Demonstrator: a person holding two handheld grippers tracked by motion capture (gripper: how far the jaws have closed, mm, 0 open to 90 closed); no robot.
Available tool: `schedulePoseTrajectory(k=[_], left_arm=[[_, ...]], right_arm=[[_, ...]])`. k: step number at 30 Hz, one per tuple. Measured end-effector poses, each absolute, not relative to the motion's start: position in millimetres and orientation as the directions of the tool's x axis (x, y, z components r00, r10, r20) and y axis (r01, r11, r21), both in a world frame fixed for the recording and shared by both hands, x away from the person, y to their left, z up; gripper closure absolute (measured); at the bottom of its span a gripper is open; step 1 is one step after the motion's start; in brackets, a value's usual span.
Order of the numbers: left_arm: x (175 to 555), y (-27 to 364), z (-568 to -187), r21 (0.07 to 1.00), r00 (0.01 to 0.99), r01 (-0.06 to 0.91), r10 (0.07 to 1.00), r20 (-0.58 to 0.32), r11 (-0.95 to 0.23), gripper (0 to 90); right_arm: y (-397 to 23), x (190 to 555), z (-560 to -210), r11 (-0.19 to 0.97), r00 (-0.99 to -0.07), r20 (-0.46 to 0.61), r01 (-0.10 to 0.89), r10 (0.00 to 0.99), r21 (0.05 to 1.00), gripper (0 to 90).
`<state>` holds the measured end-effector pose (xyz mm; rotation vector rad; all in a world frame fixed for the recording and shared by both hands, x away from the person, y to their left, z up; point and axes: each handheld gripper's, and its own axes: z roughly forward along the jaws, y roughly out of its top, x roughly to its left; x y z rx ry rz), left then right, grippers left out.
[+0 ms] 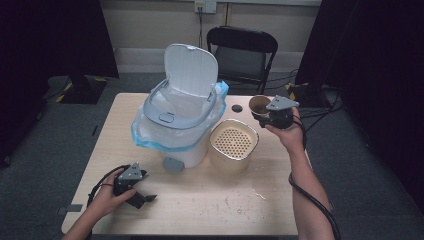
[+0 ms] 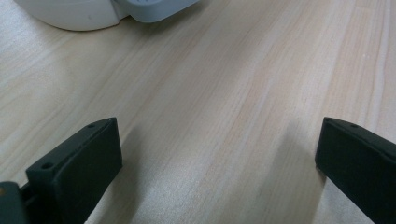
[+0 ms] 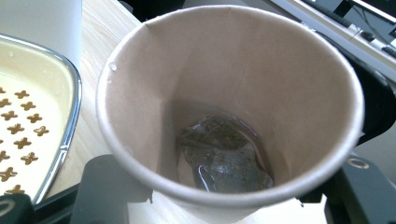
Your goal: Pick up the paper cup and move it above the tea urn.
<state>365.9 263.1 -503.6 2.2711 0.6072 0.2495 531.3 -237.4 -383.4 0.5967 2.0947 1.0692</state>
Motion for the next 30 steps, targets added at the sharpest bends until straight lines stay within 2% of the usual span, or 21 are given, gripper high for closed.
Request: schedulePoseTrajectory(k=[11, 21, 24, 30], left_arm=[[365.9, 263.1, -503.6, 0.72, 0.868, 0.349, 0.497, -0.006, -0.6, 0.0], [365.9, 263.0, -503.6, 0.721, 0.867, 0.349, 0.497, -0.006, -0.599, 0.0], [365.9, 263.0, -503.7, 0.721, 0.867, 0.349, 0.498, -0.006, -0.599, 0.0], [365.9, 263.1, -503.6, 0.72, 0.868, 0.349, 0.497, -0.006, -0.599, 0.0]], right_arm=[[-235.8, 525.6, -375.6, 0.621, -0.612, -0.479, 0.027, 0.63, 0.783, 38.6], [-226.8, 517.7, -371.2, 0.692, -0.611, -0.56, -0.028, 0.559, 0.721, 38.7], [-222.2, 514.9, -369.5, 0.734, -0.598, -0.607, -0.046, 0.523, 0.678, 38.8], [-207.8, 502.3, -364.8, 0.866, -0.526, -0.773, -0.127, 0.354, 0.483, 39.4]])
